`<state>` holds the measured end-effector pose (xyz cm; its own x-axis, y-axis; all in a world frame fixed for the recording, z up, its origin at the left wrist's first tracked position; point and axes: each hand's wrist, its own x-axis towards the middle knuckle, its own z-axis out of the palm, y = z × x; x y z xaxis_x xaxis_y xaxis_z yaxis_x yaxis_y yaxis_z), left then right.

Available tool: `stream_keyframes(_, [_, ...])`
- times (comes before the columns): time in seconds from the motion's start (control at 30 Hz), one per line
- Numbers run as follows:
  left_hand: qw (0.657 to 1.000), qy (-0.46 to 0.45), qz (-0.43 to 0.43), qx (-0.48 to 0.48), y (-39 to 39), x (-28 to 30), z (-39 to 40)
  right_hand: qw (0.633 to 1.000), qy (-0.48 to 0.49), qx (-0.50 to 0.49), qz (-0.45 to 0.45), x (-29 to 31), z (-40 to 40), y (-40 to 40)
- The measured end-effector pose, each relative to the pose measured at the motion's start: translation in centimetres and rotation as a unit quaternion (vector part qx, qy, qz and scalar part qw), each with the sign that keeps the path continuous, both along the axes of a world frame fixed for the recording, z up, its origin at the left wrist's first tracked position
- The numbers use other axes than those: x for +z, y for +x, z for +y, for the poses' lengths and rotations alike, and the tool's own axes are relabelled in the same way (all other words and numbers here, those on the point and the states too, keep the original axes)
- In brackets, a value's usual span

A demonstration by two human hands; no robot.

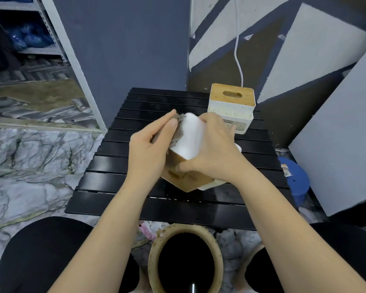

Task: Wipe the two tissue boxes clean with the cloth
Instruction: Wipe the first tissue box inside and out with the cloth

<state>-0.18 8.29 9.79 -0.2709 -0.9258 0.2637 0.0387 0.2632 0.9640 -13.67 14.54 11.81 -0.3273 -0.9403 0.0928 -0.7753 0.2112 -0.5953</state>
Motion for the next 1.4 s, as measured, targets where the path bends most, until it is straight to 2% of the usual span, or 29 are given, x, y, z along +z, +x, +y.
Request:
stream_keyframes(0.13, [0.987, -0.125, -0.079, -0.06, -1.7, 1.7, 0.4, 0.985, -0.079, -0.036, -0.148, -1.7, 1.6, -1.0])
stream_keyframes(0.27, [0.938, -0.24, -0.222, -0.113, -3.7, 0.6, 2.4, 0.95, -0.142, -0.046, -0.274, -5.1, 4.0, -2.1])
stream_keyframes(0.4, [0.877, -0.342, -0.304, -0.145, -5.3, -0.6, 4.5, 0.94, -0.175, -0.035, -0.291, -7.3, 6.4, -2.7])
stream_keyframes(0.47, [0.852, -0.365, -0.339, -0.159, -5.9, -1.2, 5.1, 0.941, -0.18, -0.033, -0.284, -8.3, 7.1, -3.1])
stream_keyframes(0.6, [0.833, -0.36, -0.377, -0.188, -6.4, -1.5, 5.6, 0.943, -0.182, -0.039, -0.276, -9.9, 7.7, -3.7])
stream_keyframes(0.77, [0.843, -0.294, -0.404, -0.197, -6.4, -1.0, 3.9, 0.936, -0.189, -0.042, -0.294, -10.2, 7.8, -3.7])
stream_keyframes(1.03, [0.871, -0.221, -0.422, -0.118, -4.9, 0.0, -0.2, 0.941, -0.18, -0.044, -0.284, -10.9, 7.6, -4.2])
stream_keyframes(1.27, [0.937, -0.075, -0.339, -0.026, -4.0, 0.0, -0.9, 0.941, -0.182, -0.051, -0.281, -11.2, 7.6, -4.1])
stream_keyframes(1.4, [0.951, -0.036, -0.301, 0.068, -3.9, -0.8, -0.5, 0.942, -0.182, -0.054, -0.278, -11.3, 7.4, -4.0])
